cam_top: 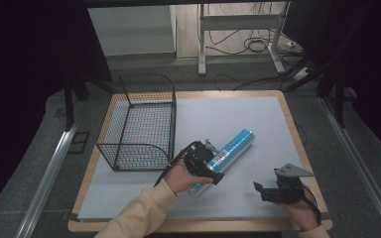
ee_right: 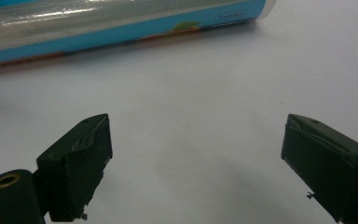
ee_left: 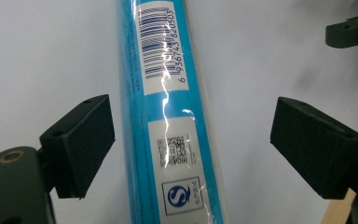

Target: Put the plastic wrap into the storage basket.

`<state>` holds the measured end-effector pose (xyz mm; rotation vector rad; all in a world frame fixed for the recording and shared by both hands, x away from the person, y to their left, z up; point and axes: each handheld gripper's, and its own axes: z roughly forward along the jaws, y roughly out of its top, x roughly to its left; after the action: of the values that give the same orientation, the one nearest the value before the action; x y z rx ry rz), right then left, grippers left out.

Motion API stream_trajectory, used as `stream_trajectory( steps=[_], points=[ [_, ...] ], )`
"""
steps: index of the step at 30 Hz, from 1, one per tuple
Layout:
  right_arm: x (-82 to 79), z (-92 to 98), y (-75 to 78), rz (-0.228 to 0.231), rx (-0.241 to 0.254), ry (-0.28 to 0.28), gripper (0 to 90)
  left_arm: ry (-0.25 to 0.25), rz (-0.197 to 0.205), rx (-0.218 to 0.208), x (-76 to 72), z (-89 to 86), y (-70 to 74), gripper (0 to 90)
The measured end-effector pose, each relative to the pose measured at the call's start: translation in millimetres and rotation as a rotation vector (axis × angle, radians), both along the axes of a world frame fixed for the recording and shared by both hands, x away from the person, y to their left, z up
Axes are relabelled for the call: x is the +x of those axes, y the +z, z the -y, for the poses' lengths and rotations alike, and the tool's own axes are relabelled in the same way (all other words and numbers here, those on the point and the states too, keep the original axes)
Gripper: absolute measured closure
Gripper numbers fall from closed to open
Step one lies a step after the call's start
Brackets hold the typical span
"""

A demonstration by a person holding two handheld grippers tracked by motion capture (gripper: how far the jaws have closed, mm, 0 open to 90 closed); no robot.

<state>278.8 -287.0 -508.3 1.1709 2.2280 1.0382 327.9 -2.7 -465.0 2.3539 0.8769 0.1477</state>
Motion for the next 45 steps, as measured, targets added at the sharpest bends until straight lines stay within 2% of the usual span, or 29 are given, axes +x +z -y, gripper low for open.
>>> stream_trajectory(
  steps=[11, 16, 20, 22, 26, 31, 32, 36, 37, 41, 45],
  points=[
    [0.8, 0.8, -0.8, -0.002, -0.002, -0.002, 8.7, -0.005, -0.014, 0.028, 11.1, 17.7, -7.0, 13.5],
    [0.9, 1.5, -0.7, -0.002, -0.003, -0.005, 8.7, -0.011, -0.011, 0.061, 19.9, 28.0, -7.9, 13.5],
    [1.1, 2.0, -1.0, -0.004, -0.002, -0.002, 8.7, 0.012, -0.02, 0.071, 27.0, 34.1, -12.5, 13.7],
    [0.9, 2.1, -0.8, -0.002, -0.001, -0.001, 8.7, 0.009, -0.034, 0.099, 31.6, 34.6, -16.8, 13.8],
    [1.2, 2.4, -0.9, -0.002, -0.005, -0.002, 8.7, 0.047, -0.038, 0.098, 37.7, 36.3, -21.7, 14.1],
    [1.8, 1.8, -1.8, -0.009, -0.005, -0.003, 8.7, 0.047, -0.061, 0.155, 49.1, 44.4, -29.3, 15.0],
    [1.8, 1.9, -1.7, -0.009, -0.006, -0.003, 8.8, 0.039, -0.062, 0.169, 50.6, 46.2, -30.3, 16.5],
    [2.1, 3.4, -1.4, -0.008, -0.002, -0.007, 8.8, 0.045, -0.072, 0.177, 52.7, 48.5, -32.7, 24.5],
    [2.2, 3.7, -1.5, -0.009, -0.002, -0.007, 8.8, 0.04, -0.098, 0.183, 54.8, 48.6, -34.4, 24.5],
    [2.5, 4.0, -1.5, -0.01, -0.001, -0.009, 8.9, 0.04, -0.117, 0.173, 54.2, 50.4, -34.4, 29.9],
    [2.5, 3.7, -1.4, -0.01, -0.004, -0.009, 8.9, 0.044, -0.134, 0.172, 56.1, 49.8, -34.1, 30.5]
  ],
)
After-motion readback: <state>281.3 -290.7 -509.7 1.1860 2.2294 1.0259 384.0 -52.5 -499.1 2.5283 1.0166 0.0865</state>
